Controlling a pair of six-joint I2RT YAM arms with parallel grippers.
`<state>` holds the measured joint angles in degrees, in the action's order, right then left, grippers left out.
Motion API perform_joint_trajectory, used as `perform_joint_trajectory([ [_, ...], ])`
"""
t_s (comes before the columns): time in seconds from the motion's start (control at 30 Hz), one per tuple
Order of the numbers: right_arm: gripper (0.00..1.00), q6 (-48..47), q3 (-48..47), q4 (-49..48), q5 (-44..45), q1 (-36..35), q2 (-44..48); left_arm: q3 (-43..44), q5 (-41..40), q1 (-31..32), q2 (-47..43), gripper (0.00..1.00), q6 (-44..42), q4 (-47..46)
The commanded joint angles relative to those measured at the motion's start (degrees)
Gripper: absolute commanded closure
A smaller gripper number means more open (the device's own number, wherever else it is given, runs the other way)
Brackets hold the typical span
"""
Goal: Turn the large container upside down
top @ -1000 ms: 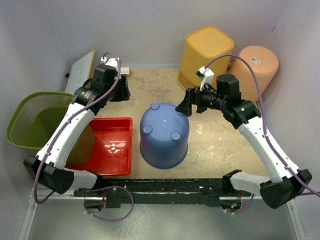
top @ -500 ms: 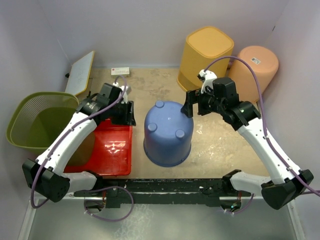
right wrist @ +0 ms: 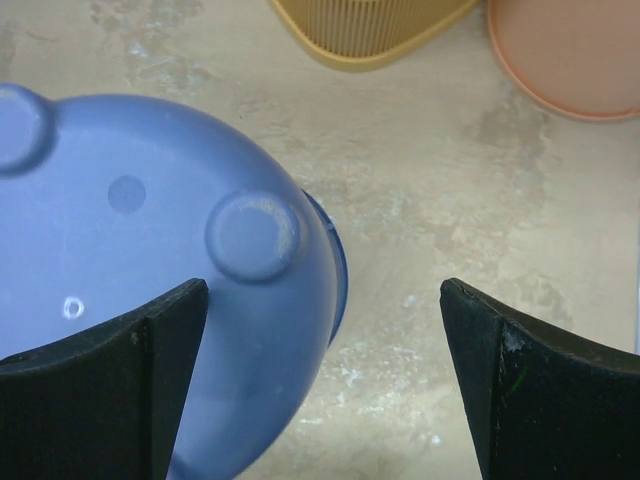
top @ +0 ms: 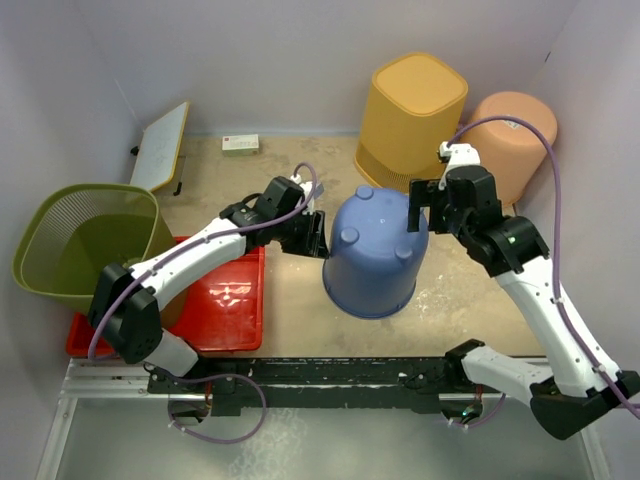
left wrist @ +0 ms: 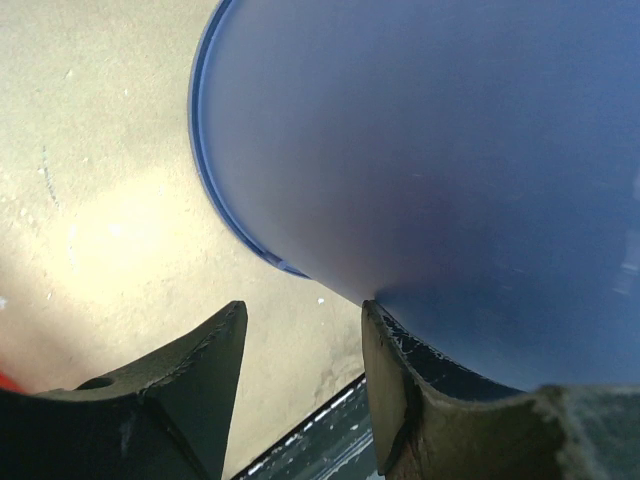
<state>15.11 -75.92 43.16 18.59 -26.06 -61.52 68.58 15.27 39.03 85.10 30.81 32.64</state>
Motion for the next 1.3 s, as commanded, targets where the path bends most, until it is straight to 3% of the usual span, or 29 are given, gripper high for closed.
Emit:
perform_joint_trajectory([
  [0.0, 0.0, -1.59, -3.75, 2.64, 4.12, 0.21, 4.2, 1.86, -1.38, 0.71, -0.38, 0.53, -0.01, -5.32],
  [0.2, 0.0, -2.33, -0.22, -6.71, 3.26, 0.22, 10.35, 1.56, -13.16, -0.57, -5.19, 0.5, 0.58, -6.61],
  [0.4, 0.0, -0.88, 2.0, -12.51, -0.48, 0.21, 11.04, -2.37, -7.71, -2.31, -5.15, 0.47, 5.64, -14.66],
  [0.63, 0.0, 0.4, 1.16, -11.38, 0.17, 0.22, 8.66, 3.98, -8.69, 8.09, 5.38, 0.51, 7.73, -21.46],
  [0.8, 0.0, 1.08, 1.1, -11.96, 2.1, 0.17, 9.71, 11.8, -4.19, 13.37, 16.74, 0.51, 11.22, -30.55],
  [1.03, 0.0, 1.65, -0.35, -9.97, 1.78, 0.22, 10.61, 27.84, 4.64, 16.33, 31.12, 0.51, 15.97, -35.57],
  [1.13, 0.0, 1.23, -1.29, -8.49, 2.34, 0.17, 11.1, 25.98, 6.04, 14.46, 29.01, 0.51, 17.15, -36.97],
  [1.27, 0.0, -2.54, -1.26, -7.31, -3.69, 0.19, 11.9, 13.16, 5.6, 4.98, 18.57, 0.51, 20.37, -39.85],
])
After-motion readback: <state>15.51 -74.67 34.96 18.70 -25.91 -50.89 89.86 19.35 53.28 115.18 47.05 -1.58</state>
